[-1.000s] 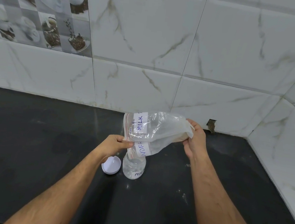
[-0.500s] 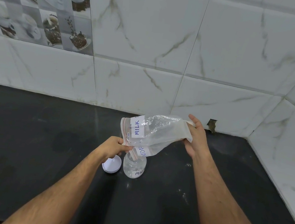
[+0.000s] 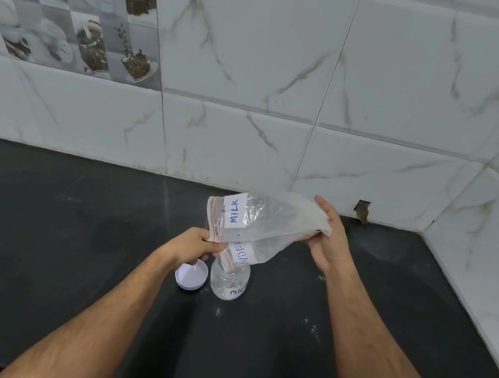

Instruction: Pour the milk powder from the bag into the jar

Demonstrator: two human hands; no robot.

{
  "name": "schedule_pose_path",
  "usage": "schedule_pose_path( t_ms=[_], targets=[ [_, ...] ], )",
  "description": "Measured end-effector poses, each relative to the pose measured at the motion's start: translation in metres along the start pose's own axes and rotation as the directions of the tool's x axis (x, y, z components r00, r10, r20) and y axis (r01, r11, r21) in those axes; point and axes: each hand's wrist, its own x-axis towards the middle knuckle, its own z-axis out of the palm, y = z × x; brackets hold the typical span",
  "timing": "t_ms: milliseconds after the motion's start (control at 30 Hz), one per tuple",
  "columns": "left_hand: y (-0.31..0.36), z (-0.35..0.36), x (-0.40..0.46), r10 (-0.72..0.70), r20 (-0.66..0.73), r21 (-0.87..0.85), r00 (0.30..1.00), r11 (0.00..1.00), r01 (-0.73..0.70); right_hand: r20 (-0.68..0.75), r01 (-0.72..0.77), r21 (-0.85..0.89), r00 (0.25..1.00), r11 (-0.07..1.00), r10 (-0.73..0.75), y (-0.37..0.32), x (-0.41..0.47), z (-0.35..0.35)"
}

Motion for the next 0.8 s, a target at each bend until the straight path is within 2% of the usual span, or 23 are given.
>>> schedule_pose_path(
  t_ms=[133, 233, 400, 600, 733, 800],
  targets=[
    [0.003, -0.002, 0.0, -0.006, 0.009, -0.039, 1.0, 0.999, 0.007, 0.067, 0.029, -0.164, 0.998, 0.986, -0.018, -0.001, -0.006, -0.003],
    [0.005, -0.002, 0.002, 0.005, 0.023, -0.025, 1.0, 1.0, -0.004, -0.023, 0.078, -0.249, 0.996, 0.965, -0.086, -0.003, -0.013, 0.003],
    [0.004, -0.002, 0.004, 0.039, 0.012, -0.025, 0.999, 0.999, -0.039, -0.136, 0.07, -0.262, 0.985, 0.963, -0.108, -0.007, -0.01, 0.009],
    [-0.003, -0.002, 0.007, 0.015, -0.102, -0.041, 0.995, 0.999, -0.019, -0.116, 0.079, -0.321, 0.986, 0.944, -0.121, -0.02, 0.0, 0.013],
    [-0.005, 0.002, 0.005, -0.036, -0.112, -0.059, 0.993, 0.998, 0.029, -0.075, 0.074, -0.291, 0.992, 0.954, -0.099, -0.023, -0.004, 0.015],
    [-0.005, 0.002, 0.003, -0.05, -0.083, -0.084, 0.995, 0.996, 0.043, -0.06, 0.025, -0.292, 0.997, 0.956, -0.044, -0.025, -0.004, 0.013]
  ],
)
